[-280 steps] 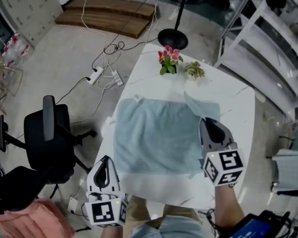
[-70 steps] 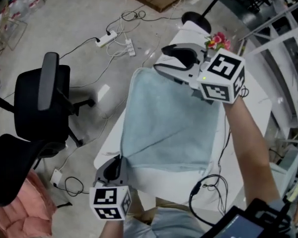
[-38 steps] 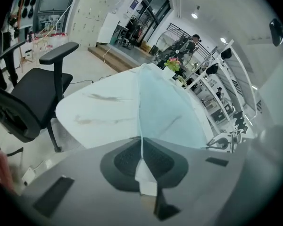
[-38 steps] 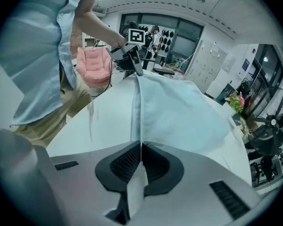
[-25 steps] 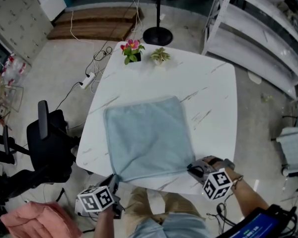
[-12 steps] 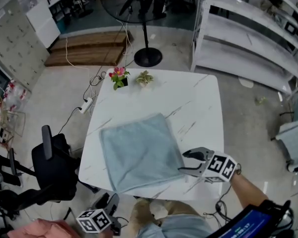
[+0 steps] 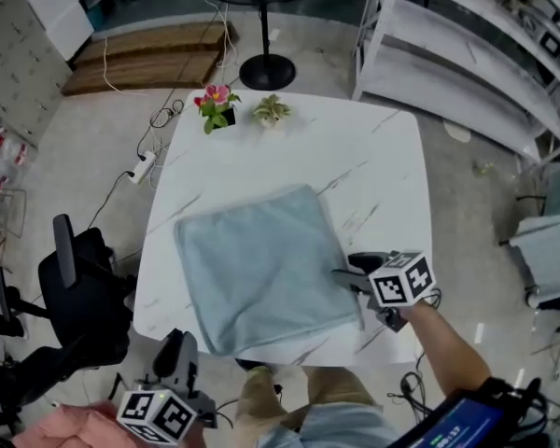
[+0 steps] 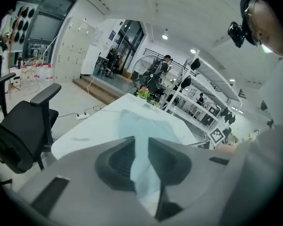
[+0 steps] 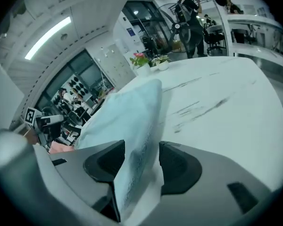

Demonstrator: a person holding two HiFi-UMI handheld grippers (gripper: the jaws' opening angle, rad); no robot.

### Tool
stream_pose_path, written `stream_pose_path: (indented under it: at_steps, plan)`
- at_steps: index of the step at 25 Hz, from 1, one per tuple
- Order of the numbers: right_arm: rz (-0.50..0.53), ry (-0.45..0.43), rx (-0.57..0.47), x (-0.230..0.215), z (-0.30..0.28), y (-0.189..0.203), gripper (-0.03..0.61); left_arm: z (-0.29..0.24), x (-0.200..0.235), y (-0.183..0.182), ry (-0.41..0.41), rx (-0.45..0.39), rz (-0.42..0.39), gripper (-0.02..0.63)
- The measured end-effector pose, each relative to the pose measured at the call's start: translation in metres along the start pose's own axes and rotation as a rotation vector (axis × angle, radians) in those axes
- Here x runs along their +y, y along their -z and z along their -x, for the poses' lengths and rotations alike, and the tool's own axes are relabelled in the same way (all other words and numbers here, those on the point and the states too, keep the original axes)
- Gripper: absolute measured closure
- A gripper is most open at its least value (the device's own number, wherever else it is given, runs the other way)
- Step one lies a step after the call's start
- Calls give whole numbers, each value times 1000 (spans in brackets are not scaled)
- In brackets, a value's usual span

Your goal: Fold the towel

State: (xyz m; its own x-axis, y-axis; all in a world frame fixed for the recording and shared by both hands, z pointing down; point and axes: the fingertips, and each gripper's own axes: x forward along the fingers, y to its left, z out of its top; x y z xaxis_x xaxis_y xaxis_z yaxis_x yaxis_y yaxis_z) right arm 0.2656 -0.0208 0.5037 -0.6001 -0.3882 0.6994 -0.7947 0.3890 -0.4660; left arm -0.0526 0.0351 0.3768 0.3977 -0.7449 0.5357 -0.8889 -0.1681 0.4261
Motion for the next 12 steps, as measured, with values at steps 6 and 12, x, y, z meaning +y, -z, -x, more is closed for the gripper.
stream_pose_path:
  at_steps: [6, 12]
  plan:
    - [-154, 27, -16, 2, -14, -7, 528, -6, 13, -11, 81, -31, -8, 606]
    - [-168, 15, -144, 34, 8, -36, 540, 10, 40, -12, 98, -18, -6, 606]
